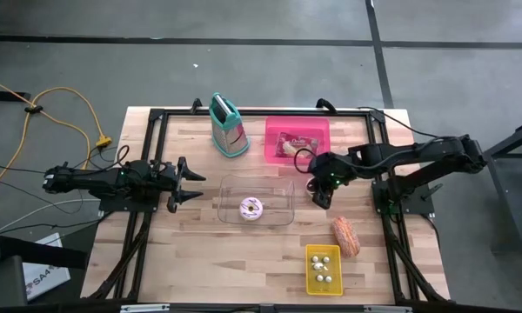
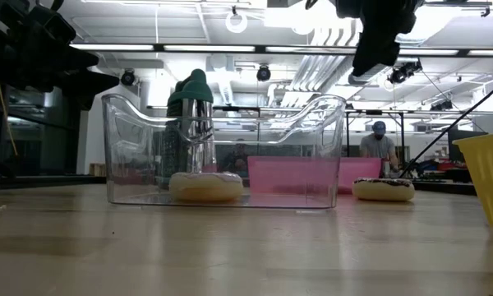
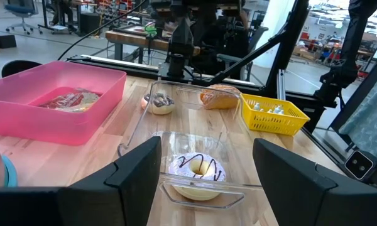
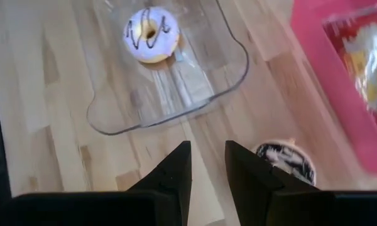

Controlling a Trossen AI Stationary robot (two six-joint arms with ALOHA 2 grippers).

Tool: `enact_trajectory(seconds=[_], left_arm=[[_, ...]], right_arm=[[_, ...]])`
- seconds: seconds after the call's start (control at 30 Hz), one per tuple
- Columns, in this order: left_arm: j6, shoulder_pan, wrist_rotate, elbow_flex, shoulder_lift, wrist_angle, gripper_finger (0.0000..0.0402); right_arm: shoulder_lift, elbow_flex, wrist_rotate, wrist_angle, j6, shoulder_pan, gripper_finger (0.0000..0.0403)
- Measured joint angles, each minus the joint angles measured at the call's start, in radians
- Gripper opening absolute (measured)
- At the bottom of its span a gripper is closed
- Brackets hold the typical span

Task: Pick & Place Food Item
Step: Put the black donut into the transparent bin

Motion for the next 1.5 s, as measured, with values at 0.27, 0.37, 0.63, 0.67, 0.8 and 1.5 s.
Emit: enact_trajectory(seconds=[0.27,0.37,0.63,0.67,0.8,1.5], left_arm=[[0.0,0.0,0.0,0.0,0.0,0.0,0.0246],[0.0,0.0,0.0,0.0,0.0,0.0,0.0246],[0.0,0.0,0.0,0.0,0.0,0.0,0.0246],[0.0,0.0,0.0,0.0,0.0,0.0,0.0246],[0.0,0.0,0.0,0.0,0.0,0.0,0.0246],[0.0,0.0,0.0,0.0,0.0,0.0,0.0246]], right_arm=[[0.014,0.0,0.062,-0.113,0.154,0.0,0.0086],[0.038,0.0,0.089,-0.144,0.15,0.0,0.0086],[0.167,0.001,0.048,-0.147,0.035,0.003,0.0086],[0.183,0.0,0.038,-0.147,0.014,0.004,0.0086],[0.227,0.0,0.042,-0.146,-0.081,0.017,0.0086],[0.244,-0.01,0.127,-0.132,-0.137,0.062,0.0145]])
